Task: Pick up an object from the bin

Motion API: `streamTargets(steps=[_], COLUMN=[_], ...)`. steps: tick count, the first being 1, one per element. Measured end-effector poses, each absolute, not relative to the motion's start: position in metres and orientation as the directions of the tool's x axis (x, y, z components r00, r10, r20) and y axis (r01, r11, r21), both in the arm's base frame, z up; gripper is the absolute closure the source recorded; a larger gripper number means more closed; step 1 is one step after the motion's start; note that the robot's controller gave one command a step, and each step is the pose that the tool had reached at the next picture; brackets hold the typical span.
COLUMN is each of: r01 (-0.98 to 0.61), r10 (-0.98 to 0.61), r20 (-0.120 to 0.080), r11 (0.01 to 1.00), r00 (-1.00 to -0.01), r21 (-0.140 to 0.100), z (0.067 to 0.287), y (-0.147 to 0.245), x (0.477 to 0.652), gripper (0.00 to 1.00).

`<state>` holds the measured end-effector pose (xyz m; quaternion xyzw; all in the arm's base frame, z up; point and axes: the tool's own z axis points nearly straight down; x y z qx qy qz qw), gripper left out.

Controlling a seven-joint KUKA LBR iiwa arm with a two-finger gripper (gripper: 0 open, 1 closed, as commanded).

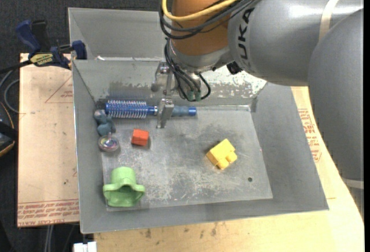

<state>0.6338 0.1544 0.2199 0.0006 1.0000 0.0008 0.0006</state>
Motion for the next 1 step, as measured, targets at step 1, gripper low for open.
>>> streamTargets(steps=[1], r01=[0.239], r10=[0.239], r20=[-0.007], r11=[0.971], r00=[-0.971], r21=[0.005], z=[0.085], y=[0.1566], x=[0.6459], gripper=[0.0])
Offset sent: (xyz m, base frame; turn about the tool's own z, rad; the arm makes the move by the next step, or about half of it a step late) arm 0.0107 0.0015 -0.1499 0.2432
